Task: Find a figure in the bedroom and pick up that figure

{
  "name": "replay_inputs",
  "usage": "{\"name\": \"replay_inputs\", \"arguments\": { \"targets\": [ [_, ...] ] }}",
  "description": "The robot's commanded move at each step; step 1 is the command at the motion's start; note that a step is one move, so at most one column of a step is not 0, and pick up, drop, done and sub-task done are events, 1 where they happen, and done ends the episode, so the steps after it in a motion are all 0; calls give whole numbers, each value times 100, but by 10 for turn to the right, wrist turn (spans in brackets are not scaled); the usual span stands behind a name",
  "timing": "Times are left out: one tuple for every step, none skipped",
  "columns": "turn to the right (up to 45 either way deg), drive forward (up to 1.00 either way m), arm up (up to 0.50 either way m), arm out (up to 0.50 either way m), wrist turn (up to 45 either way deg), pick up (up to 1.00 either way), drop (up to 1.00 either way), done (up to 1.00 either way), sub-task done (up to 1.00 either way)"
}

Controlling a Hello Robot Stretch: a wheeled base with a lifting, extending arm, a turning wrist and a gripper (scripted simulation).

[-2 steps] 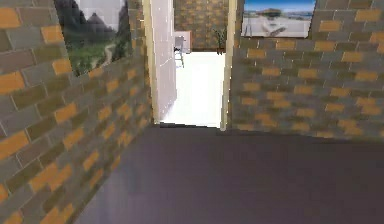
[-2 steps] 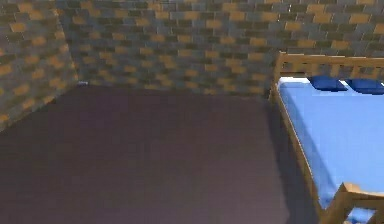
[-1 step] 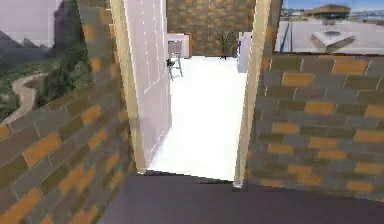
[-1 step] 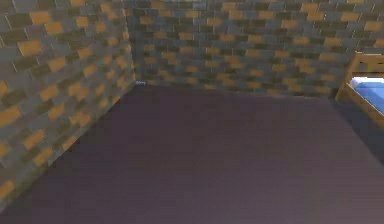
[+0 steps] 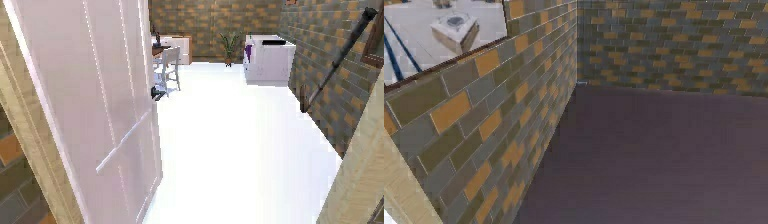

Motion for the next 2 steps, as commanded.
{"name": "replay_inputs", "arguments": {
  "targets": [
    [-60, 0, 0, 0, 0, 0, 0, 0, 0],
    [0, 50, 0, 0, 0, 0, 0, 0, 0]
  ]
}}
